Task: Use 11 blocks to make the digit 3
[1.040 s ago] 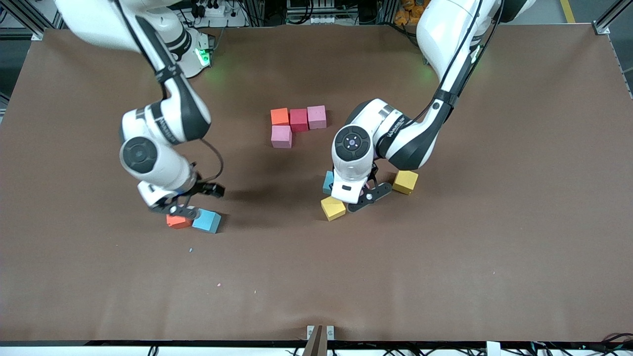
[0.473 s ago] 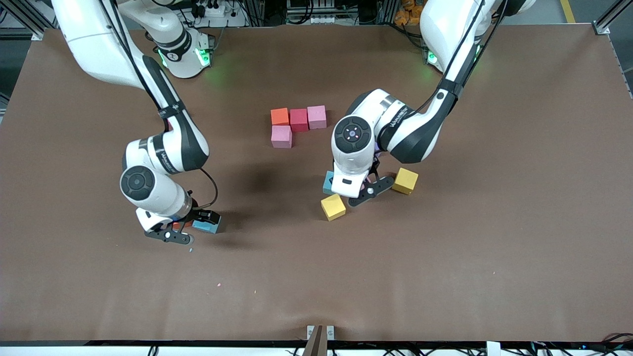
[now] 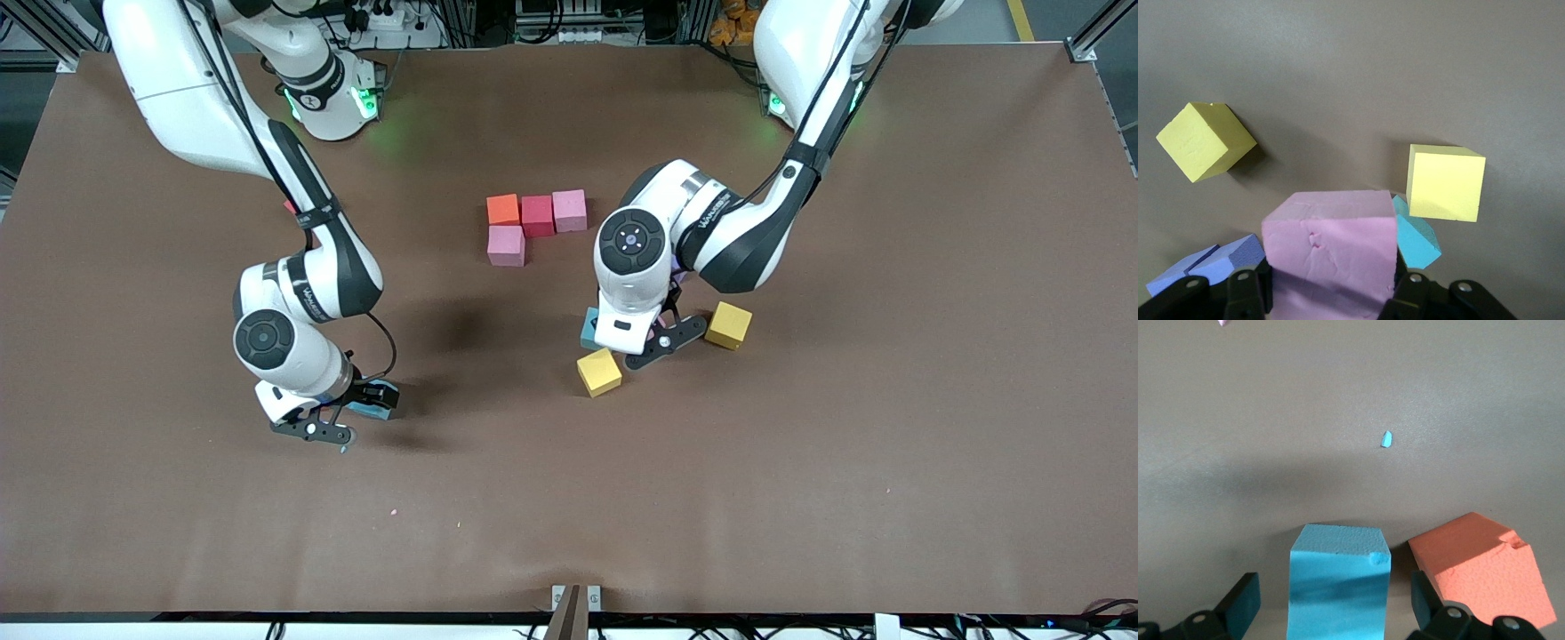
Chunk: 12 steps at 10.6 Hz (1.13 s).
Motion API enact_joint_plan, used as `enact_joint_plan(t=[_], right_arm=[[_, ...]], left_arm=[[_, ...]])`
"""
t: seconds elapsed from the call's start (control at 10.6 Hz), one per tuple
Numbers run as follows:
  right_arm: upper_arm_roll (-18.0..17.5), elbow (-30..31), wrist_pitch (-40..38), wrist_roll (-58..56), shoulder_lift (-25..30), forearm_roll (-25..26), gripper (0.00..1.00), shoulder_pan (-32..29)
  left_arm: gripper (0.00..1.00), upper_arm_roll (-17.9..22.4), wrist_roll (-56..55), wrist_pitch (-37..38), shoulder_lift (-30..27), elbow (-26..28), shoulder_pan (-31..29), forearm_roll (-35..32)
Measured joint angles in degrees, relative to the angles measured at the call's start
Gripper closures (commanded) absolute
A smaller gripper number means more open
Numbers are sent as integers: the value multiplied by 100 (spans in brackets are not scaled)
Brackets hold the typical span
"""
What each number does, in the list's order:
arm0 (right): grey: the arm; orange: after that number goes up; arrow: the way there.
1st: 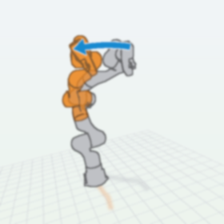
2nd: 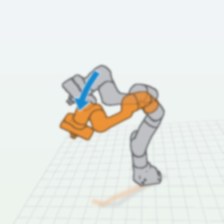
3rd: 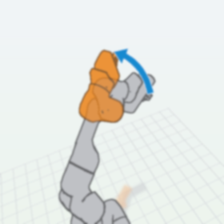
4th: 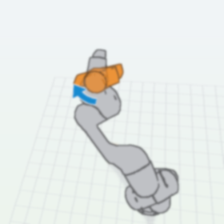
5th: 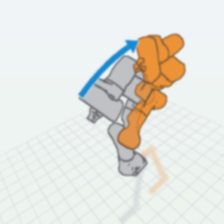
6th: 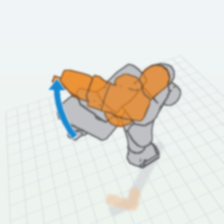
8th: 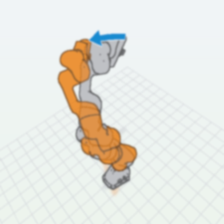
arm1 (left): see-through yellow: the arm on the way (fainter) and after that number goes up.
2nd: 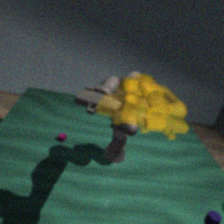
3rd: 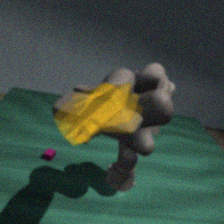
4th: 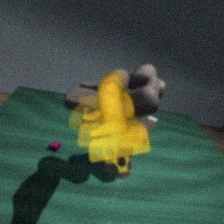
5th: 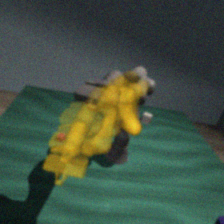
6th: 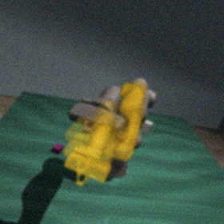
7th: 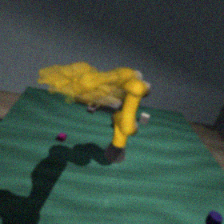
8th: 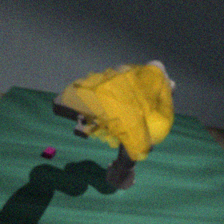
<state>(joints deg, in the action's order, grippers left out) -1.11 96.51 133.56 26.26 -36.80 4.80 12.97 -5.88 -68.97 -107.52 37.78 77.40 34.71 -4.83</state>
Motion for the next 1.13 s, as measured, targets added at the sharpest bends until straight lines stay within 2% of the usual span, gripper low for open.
enact_joint_plan(t=[0.09, 0.19, 0.28, 0.38, 0.47, 0.57, 0.85, 1.13], right_arm=[[4, 1, 6, 1, -36, 158, 39, 0], [17, 4, 22, 2, -74, 254, 42, -2], [27, 12, 75, 2, -110, 285, 51, -3], [29, 14, 119, 4, -126, 292, 66, -3], [30, 12, 119, 9, -116, 293, 76, -3], [29, 11, 119, 14, -116, 293, 79, -3], [-4, -19, 43, 28, -97, 287, 80, 21], [-207, -111, -601, 90, 127, 284, 78, 126]], left_arm=[[100, 0, 0, 0, 0, 1, 0, 0], [100, 0, 0, 0, 0, 1, 0, 0], [100, 0, 0, 0, 0, 2, 0, 0], [100, -1, 0, 0, 0, 2, 0, 0], [100, -2, 0, 0, 0, 2, 0, 0], [100, -4, 0, 0, 0, 3, 1, 0], [100, -5, 0, 0, 0, 3, 2, 0], [100, -7, 0, 0, 0, 5, 2, 0]])
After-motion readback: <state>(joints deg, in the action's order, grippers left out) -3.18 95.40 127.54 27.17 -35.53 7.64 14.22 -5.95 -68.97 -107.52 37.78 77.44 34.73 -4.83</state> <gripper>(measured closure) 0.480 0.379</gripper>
